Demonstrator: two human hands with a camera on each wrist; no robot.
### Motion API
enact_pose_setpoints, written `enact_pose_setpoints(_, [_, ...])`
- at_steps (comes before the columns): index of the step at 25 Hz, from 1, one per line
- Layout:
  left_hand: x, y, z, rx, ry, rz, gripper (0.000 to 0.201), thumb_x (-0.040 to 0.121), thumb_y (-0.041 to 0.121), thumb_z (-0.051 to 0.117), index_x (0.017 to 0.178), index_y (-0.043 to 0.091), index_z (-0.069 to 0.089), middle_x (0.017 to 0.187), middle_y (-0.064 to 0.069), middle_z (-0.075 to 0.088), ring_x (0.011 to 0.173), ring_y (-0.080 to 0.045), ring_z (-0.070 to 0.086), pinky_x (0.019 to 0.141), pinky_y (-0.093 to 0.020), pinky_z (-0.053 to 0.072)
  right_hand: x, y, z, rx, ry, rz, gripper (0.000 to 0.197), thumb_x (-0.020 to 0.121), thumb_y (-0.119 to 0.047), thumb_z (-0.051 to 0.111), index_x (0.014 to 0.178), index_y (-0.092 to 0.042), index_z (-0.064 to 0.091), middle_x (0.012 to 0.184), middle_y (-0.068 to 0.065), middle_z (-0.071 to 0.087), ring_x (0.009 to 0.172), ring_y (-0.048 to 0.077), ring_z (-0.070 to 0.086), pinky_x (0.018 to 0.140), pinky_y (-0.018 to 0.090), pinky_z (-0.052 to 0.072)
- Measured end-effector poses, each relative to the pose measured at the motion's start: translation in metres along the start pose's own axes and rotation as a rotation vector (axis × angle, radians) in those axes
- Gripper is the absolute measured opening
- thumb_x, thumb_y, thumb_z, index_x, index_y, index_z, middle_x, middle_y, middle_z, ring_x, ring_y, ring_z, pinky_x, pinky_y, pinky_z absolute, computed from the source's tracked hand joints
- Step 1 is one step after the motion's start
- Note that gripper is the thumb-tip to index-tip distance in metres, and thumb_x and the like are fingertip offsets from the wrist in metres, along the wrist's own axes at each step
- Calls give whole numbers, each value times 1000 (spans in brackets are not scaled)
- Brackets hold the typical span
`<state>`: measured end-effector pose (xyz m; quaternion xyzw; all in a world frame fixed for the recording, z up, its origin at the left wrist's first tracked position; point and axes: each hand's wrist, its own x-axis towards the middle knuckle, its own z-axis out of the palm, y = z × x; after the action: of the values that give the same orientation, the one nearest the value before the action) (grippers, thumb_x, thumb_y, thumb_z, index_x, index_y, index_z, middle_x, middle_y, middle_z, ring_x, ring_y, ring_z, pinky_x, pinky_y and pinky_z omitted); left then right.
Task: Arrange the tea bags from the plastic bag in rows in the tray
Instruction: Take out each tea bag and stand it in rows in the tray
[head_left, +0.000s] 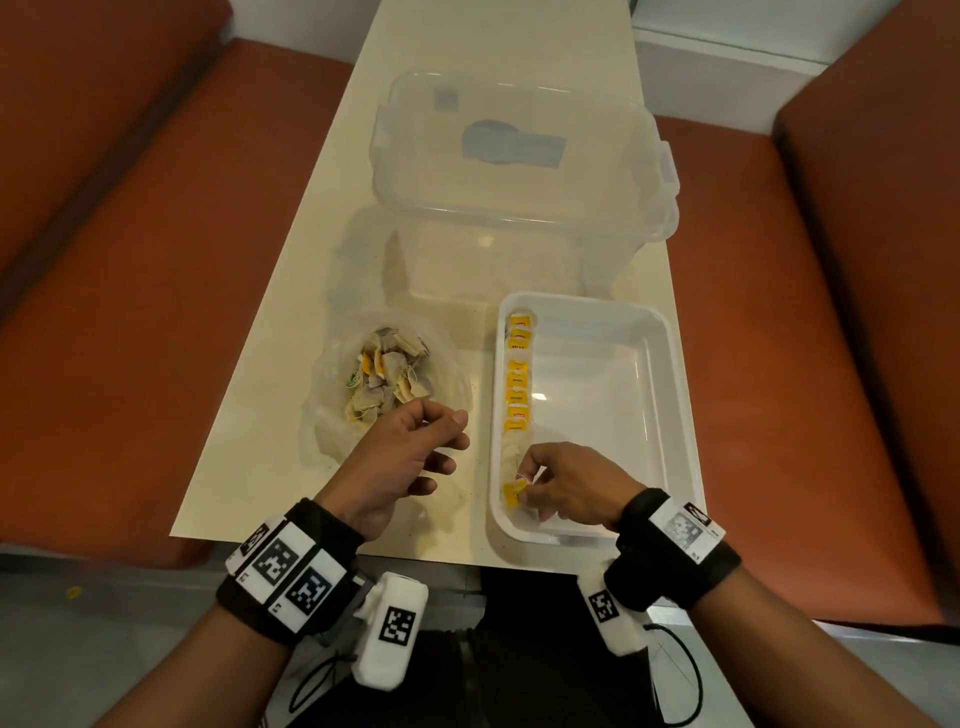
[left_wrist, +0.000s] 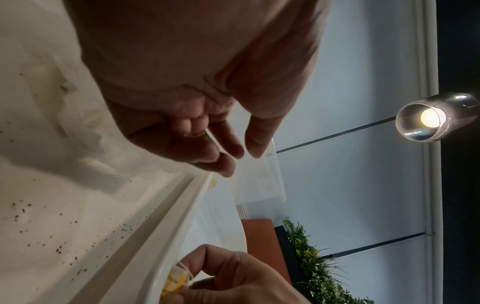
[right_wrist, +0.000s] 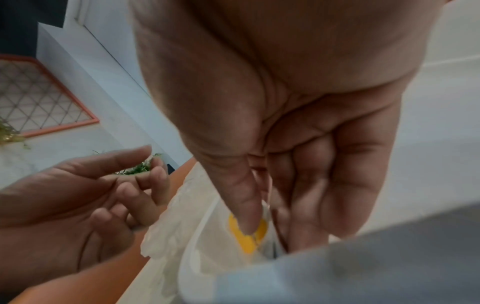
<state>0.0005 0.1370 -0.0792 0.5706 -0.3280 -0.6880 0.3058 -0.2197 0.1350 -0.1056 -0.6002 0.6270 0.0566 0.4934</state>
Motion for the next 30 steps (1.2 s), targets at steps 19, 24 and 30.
enact_pose_setpoints(19, [1, -1, 0, -3, -4, 5, 12, 92, 34, 68, 88, 24, 64, 85, 5, 72, 64, -8, 58, 56, -23, 42, 13, 2, 3, 174, 42, 196, 23, 84, -3, 71, 85, -15, 52, 94, 10, 75, 76, 18, 74, 73, 32, 61])
enact_pose_setpoints(24, [1, -1, 1, -4, -3, 8, 12, 92, 34, 68, 87, 24, 64, 86, 4, 72, 64, -8, 58, 55, -22, 42, 10, 2, 1, 254, 20, 189, 29, 86, 2, 68, 81, -15, 45, 99, 20, 75, 70, 17, 70, 72, 31, 60])
enact_pose_setpoints(30, [1, -1, 1, -5, -2, 0, 12, 92, 34, 67, 87, 24, 63, 85, 4, 72, 63, -8, 58, 55, -22, 42, 11, 4, 2, 278, 17, 200, 31, 84, 3, 69, 79, -15, 44, 92, 19, 74, 72, 20, 69, 80, 37, 61])
